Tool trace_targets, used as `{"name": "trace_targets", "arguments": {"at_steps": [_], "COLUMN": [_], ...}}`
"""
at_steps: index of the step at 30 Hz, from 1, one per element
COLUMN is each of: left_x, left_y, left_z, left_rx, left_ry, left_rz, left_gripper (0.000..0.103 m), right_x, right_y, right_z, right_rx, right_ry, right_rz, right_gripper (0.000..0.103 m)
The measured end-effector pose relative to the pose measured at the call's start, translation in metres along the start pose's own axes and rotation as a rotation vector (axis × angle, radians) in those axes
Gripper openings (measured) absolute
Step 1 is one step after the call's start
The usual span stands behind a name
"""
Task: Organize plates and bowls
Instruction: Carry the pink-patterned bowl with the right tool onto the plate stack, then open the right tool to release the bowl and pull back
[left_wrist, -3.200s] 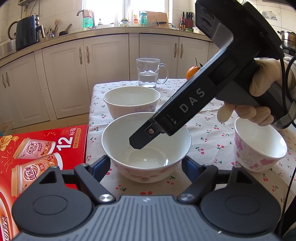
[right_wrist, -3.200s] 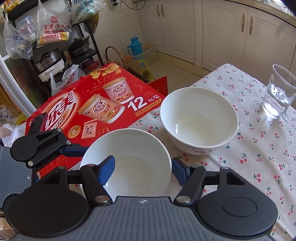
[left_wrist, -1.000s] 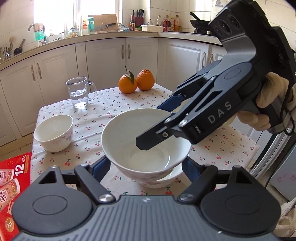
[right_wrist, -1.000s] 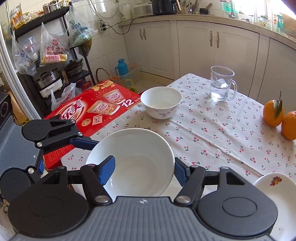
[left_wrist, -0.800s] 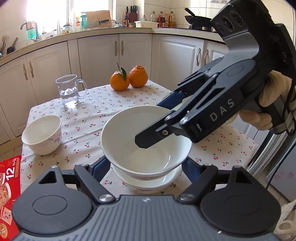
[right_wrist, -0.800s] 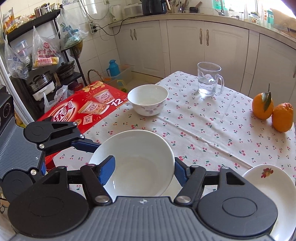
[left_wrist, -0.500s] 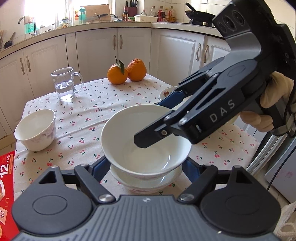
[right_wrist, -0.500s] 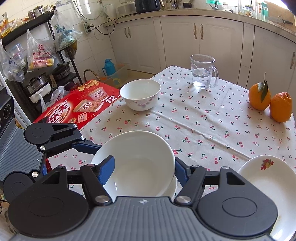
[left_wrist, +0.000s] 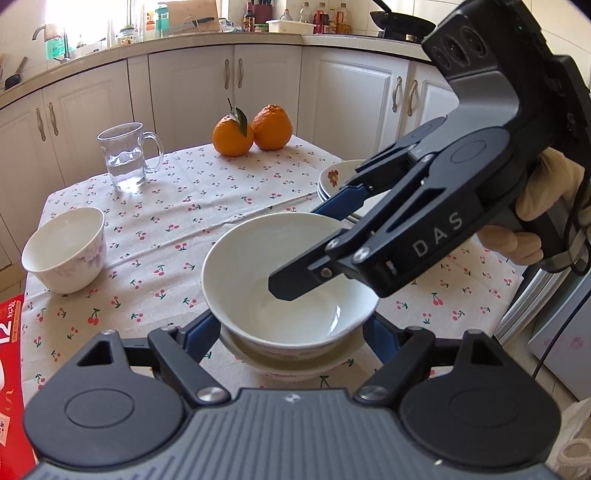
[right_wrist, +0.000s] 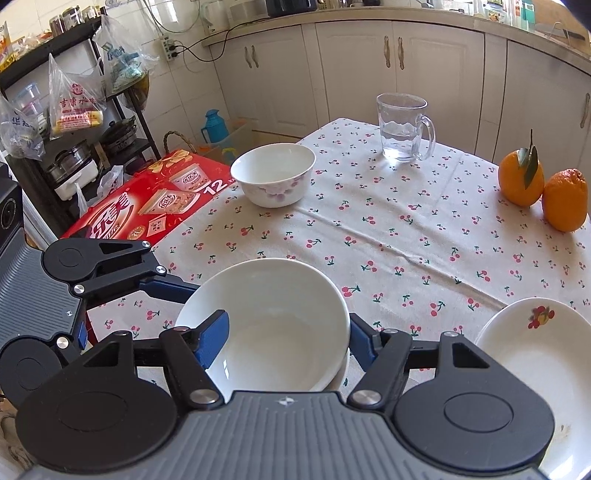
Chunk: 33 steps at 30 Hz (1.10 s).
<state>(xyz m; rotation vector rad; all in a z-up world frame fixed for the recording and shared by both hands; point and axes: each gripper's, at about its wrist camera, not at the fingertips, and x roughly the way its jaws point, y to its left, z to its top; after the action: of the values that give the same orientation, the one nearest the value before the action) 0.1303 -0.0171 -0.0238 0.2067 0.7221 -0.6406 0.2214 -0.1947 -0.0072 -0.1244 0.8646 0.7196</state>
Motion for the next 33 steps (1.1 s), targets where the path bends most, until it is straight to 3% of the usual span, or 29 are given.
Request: {"name": "trace_targets", "arguments": {"at_steps": [20,24,31,33], "left_x": [0.001,0.001,-0.007,-0.011], "left_y": [0.001,0.001,0.002,0.003], "left_z": [-0.002,-0.004,-0.006,-0.008], "left_rx": [0.003,-0.001,-0.003,-0.005], "left_ry": [0.001,0.001,-0.013,-0.013], "left_rz": [0.008,0.005,0.004,0.005], "left_gripper": [0.086,0.088,0.091,0.091], "right_x": [0.006,0.007,-0.003,-0.008], "right_y": [0.005,0.008,0.011,0.011], "right_z": [-0.006,-0.007,-0.011,-0.012], "right_rx": [-0.042,-0.059,-0.065,-0.064], "right_ry": [0.005,0.009,-0.018,-0.03], "right_rz": [-0.025,-0.029,-0.035,-0.04], "right_gripper": [0.075,0.081,0.103,0.103]}}
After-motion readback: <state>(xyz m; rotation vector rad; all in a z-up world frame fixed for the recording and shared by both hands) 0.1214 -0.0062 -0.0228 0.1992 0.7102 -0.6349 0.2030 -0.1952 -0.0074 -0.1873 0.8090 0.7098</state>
